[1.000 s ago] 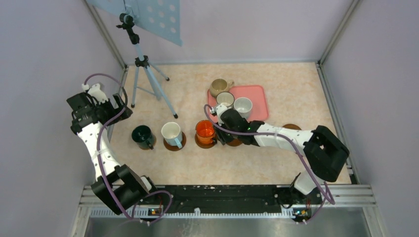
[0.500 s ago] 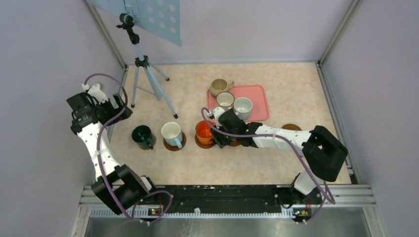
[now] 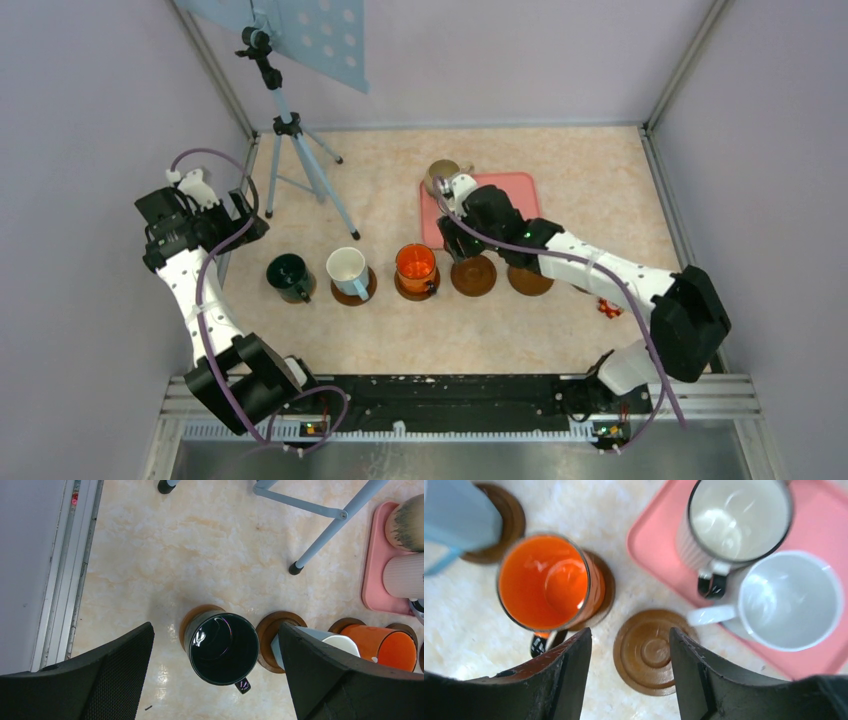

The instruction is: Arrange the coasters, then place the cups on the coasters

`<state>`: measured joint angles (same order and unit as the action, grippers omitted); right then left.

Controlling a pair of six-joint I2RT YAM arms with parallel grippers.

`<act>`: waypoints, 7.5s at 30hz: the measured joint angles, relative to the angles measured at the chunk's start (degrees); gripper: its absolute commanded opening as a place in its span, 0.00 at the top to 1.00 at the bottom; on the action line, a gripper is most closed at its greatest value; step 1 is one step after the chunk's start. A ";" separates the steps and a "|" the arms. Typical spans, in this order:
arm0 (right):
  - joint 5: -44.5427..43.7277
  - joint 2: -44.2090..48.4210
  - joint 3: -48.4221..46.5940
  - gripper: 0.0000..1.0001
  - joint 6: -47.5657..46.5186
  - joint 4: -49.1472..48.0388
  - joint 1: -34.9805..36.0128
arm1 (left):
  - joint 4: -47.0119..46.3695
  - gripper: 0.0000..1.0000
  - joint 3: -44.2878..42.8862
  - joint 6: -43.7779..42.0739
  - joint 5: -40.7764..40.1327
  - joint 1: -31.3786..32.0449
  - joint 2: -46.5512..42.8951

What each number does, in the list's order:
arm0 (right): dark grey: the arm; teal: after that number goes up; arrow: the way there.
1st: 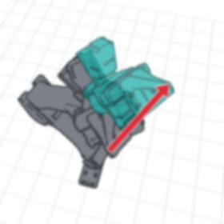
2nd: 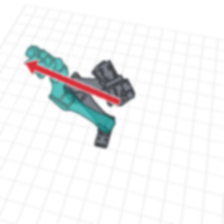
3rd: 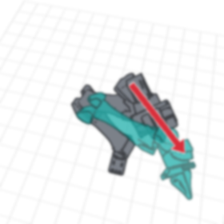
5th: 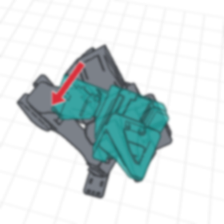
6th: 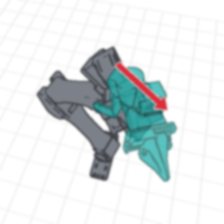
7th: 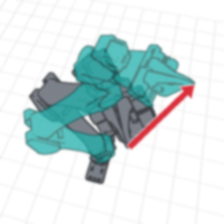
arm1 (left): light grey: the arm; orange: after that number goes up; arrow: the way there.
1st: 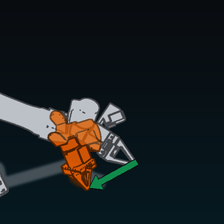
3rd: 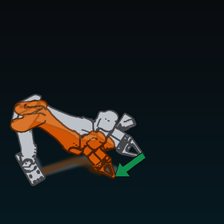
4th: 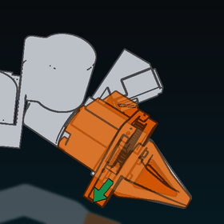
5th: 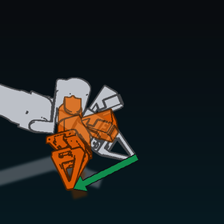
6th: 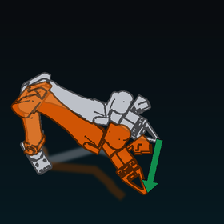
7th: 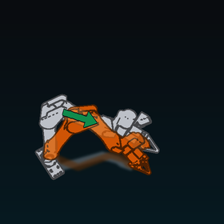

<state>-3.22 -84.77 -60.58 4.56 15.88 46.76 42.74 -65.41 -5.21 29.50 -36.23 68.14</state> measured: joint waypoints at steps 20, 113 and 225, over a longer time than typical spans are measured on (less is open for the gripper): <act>-2.36 -1.75 -5.42 0.38 16.15 9.11 -11.47 | -0.24 0.01 2.36 -0.24 0.50 0.13 -1.90; 1.88 21.24 18.91 1.00 -2.80 1.14 -2.32 | -0.35 0.01 2.69 0.76 0.68 0.28 -2.03; 6.95 4.94 -3.10 0.41 -6.01 6.47 -9.90 | -0.33 0.01 3.28 0.63 0.66 0.35 -2.60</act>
<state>3.73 -79.83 -63.68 -1.45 22.35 36.86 42.41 -62.13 -4.58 30.15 -35.88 65.54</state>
